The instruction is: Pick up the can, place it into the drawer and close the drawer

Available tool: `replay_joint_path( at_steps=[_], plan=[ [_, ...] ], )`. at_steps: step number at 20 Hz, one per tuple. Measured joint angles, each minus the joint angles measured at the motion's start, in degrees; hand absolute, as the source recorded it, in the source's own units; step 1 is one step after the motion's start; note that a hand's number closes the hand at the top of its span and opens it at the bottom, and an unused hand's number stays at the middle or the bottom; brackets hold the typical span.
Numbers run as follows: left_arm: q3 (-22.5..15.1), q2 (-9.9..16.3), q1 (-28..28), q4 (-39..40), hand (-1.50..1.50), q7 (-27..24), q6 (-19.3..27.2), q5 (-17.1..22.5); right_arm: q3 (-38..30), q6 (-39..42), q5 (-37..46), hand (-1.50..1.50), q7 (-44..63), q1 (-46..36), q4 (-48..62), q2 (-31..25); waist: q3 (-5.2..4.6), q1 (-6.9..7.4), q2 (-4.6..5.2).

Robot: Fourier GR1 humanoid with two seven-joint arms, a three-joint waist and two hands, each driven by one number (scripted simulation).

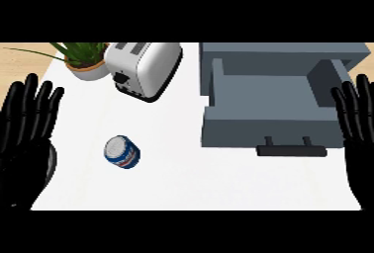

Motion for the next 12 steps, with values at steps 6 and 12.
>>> replay_joint_path(
  at_steps=[6, 12],
  plan=[
    [3.4, 4.4, 4.9, -1.9, -1.50, -2.1, -9.6, 9.7, -1.2, -0.2, -1.3, -1.50, 2.2, -0.8, -1.3, 0.0, 0.26, -0.06, 0.32],
    [6.4, 7.4, 10.9, -0.4, -1.50, 9.4, -9.7, 14.4, -3.7, -3.1, -1.5, -1.50, 9.4, 2.8, 1.0, 0.8, 0.36, -0.05, 0.47]
  ],
)
